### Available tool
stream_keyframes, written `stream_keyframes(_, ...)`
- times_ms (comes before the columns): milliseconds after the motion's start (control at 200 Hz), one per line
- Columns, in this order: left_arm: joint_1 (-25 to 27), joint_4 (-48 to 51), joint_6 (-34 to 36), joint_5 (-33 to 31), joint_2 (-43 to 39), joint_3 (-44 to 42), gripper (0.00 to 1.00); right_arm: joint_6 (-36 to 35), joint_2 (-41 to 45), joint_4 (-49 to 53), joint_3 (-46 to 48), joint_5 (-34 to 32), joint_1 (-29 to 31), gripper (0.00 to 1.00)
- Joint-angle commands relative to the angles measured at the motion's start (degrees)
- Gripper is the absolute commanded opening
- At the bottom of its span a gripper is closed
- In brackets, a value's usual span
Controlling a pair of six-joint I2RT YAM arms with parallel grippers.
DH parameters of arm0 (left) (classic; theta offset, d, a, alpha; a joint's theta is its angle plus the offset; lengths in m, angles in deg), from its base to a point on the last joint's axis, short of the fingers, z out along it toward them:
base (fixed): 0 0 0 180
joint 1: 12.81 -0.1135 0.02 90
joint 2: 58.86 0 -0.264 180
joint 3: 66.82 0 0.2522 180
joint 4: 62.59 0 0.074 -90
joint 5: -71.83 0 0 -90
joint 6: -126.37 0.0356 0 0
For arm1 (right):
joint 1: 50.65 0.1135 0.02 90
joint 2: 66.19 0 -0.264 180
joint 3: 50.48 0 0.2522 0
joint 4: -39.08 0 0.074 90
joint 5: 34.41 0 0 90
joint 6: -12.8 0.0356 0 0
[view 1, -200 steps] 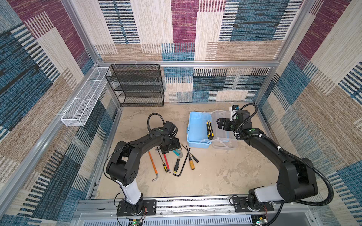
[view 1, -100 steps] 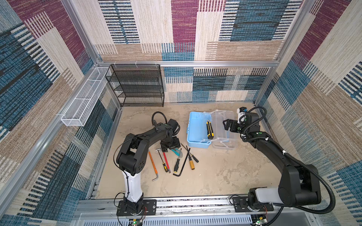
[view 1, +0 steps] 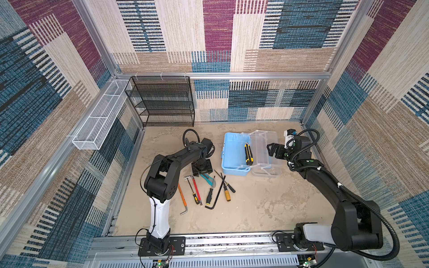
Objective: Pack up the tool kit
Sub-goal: 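Lower the left gripper onto the teal utility knife and close on it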
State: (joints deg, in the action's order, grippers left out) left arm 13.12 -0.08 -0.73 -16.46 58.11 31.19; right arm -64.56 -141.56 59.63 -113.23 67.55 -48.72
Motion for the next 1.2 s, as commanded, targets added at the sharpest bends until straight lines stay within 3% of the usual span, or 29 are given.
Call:
stream_keyframes(0,-0.5,-0.9,2.2,0.3,1.4,0.8,0.61,0.1,0.5,-1.4,0.1,-0.3,-0.1,0.99)
stream_keyframes(250,-1.6,-0.9,3.5,0.0,2.3,3.1,0.5,0.5,0.9,-1.4,0.6,-0.8,-0.1,0.99)
stream_keyframes(446,-2.5,-0.2,4.7,0.3,4.3,6.2,0.33,0.8,1.3,-1.2,1.0,-1.2,-0.2,0.99)
stream_keyframes(666,-3.2,0.9,6.3,0.2,6.4,9.9,0.3,0.7,2.3,-0.7,1.0,-2.3,-0.2,1.0)
stream_keyframes(947,-4.0,3.2,10.2,-1.9,7.2,15.4,0.31,1.3,4.0,-0.3,1.7,-2.7,-0.2,1.0)
stream_keyframes(1197,-3.7,3.5,11.6,-2.0,4.9,13.4,0.56,1.7,4.4,-0.6,1.8,-0.6,-0.2,1.0)
